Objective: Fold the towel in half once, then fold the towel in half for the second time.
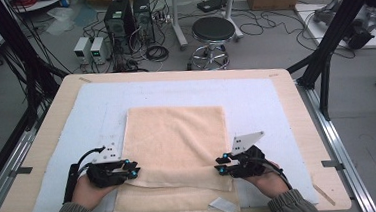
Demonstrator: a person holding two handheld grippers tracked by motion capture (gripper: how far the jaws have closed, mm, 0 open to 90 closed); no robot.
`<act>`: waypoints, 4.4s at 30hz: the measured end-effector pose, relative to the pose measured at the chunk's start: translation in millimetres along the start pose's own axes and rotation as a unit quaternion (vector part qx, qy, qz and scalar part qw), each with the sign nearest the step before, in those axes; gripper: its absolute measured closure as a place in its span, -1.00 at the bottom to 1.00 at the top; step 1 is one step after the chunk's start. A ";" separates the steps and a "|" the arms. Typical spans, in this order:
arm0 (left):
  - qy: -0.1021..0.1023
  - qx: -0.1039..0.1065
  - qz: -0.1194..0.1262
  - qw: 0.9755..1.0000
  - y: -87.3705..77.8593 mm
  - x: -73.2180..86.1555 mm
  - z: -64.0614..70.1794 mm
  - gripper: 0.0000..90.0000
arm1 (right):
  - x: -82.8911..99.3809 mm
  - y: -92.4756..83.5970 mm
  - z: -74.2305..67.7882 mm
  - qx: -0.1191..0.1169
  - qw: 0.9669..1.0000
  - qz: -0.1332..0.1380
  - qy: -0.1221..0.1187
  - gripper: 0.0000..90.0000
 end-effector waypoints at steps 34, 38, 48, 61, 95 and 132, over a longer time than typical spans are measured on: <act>-0.008 0.024 0.004 1.000 -22.6 15.1 39.1 0.37 | -5.6 -18.7 -32.7 -0.065 0.997 -0.007 -0.039 0.43; 0.004 0.021 -0.004 1.000 -12.0 16.5 36.4 0.32 | 0.5 -7.5 -24.6 -0.047 0.998 -0.020 -0.036 0.38; 0.001 -0.014 -0.018 1.000 -13.8 30.7 23.3 0.32 | 13.6 3.8 7.4 0.008 1.000 -0.015 0.025 0.44; -0.003 -0.007 -0.025 1.000 -23.5 44.6 31.8 0.31 | 22.2 11.0 9.5 0.011 0.999 -0.034 0.018 0.43; -0.018 -0.035 0.067 0.997 -7.6 -27.2 -17.7 -0.28 | -31.6 10.3 68.7 0.073 0.991 0.053 0.098 -0.39; -0.035 -0.102 0.068 0.992 -25.6 -76.6 -96.8 -0.30 | -64.5 10.6 117.4 0.114 0.990 0.030 0.074 -0.40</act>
Point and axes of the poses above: each handheld gripper's, and its own axes: y roughly forward along the jaws, x roughly out of its underside, z roughly to its right, the point moved 4 cm from there along y, roughly forward along the jaws, and after that the axes turned 9 degrees about x, right-handed, at the moved point
